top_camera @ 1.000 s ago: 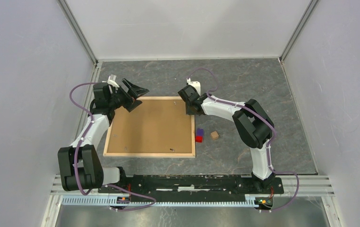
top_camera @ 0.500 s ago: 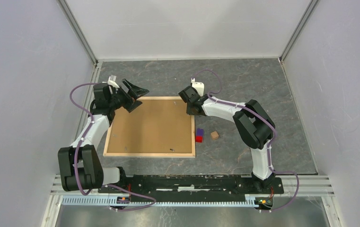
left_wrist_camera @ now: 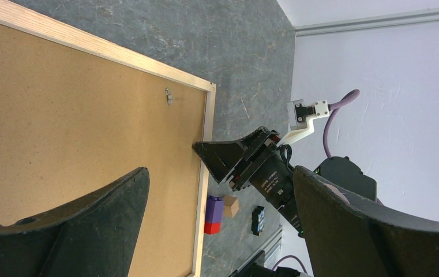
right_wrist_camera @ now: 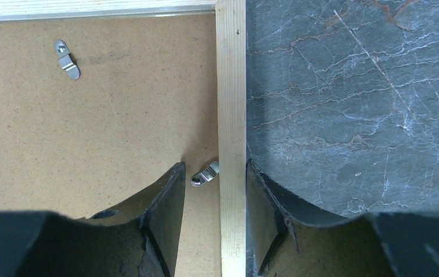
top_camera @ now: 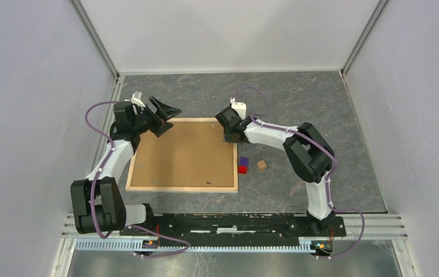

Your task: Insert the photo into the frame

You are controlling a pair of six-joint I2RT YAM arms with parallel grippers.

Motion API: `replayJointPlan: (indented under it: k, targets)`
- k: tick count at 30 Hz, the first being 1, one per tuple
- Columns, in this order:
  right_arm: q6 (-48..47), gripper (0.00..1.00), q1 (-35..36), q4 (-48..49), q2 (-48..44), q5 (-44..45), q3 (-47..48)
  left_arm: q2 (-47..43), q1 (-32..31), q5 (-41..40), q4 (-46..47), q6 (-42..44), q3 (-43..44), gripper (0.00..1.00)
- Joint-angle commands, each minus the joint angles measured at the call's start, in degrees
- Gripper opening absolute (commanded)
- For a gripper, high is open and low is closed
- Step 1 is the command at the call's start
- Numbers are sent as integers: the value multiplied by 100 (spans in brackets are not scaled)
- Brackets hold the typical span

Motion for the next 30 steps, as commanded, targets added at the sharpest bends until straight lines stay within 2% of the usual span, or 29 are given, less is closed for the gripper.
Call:
replayJointPlan:
  k: [1,6,10,18,20,22,25,27,30]
  targets:
    - [99,48,123,-435,53,-277,-172,-142,-21,210,263,-276,-26,100]
    - [143,39,125,-532,51,-202,-82,-139,-16,213,263,-279,-25,100]
    - [173,25,124,-594,46,-199,-20,-140,-22,208,263,-287,-23,100]
    - [139,24,123,-554,-21,-288,-87,-142,-37,219,281,-293,-34,100]
    - [16,28,117,-548,-42,-214,-44,-143,-46,215,281,-285,-34,100]
    - [-199,42,119,-499,-93,-148,24,-150,-61,214,281,-276,-34,100]
    - [-594,57,112,-287,-233,-210,9,-173,-78,197,281,-251,-43,100]
    - [-837,62,117,-202,-316,-330,-46,-182,-93,186,281,-240,-43,100]
    - [-1107,61,115,-126,-417,-578,-214,-184,-107,187,281,-232,-42,100]
